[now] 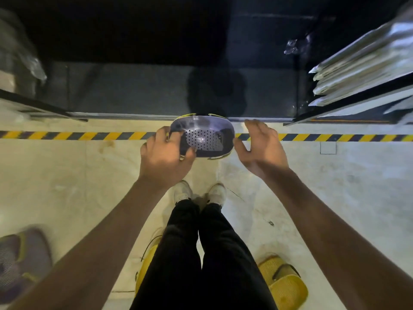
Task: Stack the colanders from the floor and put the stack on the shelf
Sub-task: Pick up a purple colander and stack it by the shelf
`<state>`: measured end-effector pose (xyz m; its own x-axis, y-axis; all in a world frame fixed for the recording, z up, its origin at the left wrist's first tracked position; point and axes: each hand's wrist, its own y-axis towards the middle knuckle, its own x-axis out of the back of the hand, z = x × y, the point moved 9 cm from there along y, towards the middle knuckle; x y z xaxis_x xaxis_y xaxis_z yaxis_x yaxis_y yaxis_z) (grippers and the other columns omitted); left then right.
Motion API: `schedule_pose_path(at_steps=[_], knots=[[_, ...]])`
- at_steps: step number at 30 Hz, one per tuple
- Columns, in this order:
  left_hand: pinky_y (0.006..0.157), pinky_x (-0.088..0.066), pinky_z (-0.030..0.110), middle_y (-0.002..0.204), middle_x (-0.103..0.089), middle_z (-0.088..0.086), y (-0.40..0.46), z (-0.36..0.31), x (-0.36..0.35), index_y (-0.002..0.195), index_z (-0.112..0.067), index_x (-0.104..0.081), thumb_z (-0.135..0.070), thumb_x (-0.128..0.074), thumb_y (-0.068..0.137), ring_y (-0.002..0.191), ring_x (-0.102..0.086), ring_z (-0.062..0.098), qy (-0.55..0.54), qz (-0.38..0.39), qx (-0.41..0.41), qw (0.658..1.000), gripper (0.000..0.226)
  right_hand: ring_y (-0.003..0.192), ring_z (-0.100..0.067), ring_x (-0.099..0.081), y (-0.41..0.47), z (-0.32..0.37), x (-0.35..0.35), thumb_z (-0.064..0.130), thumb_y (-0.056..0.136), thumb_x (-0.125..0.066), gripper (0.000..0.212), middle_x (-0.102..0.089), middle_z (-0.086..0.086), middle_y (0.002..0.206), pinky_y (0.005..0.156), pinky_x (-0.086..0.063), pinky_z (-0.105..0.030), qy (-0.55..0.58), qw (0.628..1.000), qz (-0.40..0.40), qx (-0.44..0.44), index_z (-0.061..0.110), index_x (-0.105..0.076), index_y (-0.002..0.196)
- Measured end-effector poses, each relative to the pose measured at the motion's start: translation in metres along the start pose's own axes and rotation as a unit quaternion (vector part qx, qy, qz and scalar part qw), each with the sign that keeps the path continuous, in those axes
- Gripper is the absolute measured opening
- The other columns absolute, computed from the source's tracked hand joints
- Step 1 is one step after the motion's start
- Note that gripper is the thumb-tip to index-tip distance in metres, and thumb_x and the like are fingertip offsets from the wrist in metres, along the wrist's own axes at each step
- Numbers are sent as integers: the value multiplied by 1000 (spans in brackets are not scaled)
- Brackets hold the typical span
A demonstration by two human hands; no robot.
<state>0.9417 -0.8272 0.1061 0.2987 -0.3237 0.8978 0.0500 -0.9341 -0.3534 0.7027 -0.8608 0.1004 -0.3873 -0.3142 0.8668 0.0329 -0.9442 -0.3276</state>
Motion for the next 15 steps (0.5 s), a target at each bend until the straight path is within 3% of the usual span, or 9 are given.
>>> schedule_pose_path(at_steps=[7,13,15], knots=[[104,-34,57,145,-46,13,-111,-44,162,131,-20,-60,-64,-37,88,131,-41,39,25,-58,-9,998,65,122,-41,-54,-118,64,169,46,96,-55,58,-57,-21,137,104,-42,-51,-31,992,-103,59,3,-57,135],[103,-35,58,144,-47,14,-169,-81,263,132,-23,-55,-61,-41,92,134,-37,42,21,-139,-75,987,57,142,-32,-34,-189,68,253,68,88,-22,82,-41,-9,154,117,-29,-49,-34,996,-79,1,15,-43,147],[104,-34,58,146,-46,13,-174,-95,283,134,-23,-52,-60,-43,91,136,-36,40,33,-142,-93,985,58,140,-33,-37,-203,62,277,68,87,-23,82,-44,-10,152,115,-29,-47,-52,994,-97,-9,15,-44,147]])
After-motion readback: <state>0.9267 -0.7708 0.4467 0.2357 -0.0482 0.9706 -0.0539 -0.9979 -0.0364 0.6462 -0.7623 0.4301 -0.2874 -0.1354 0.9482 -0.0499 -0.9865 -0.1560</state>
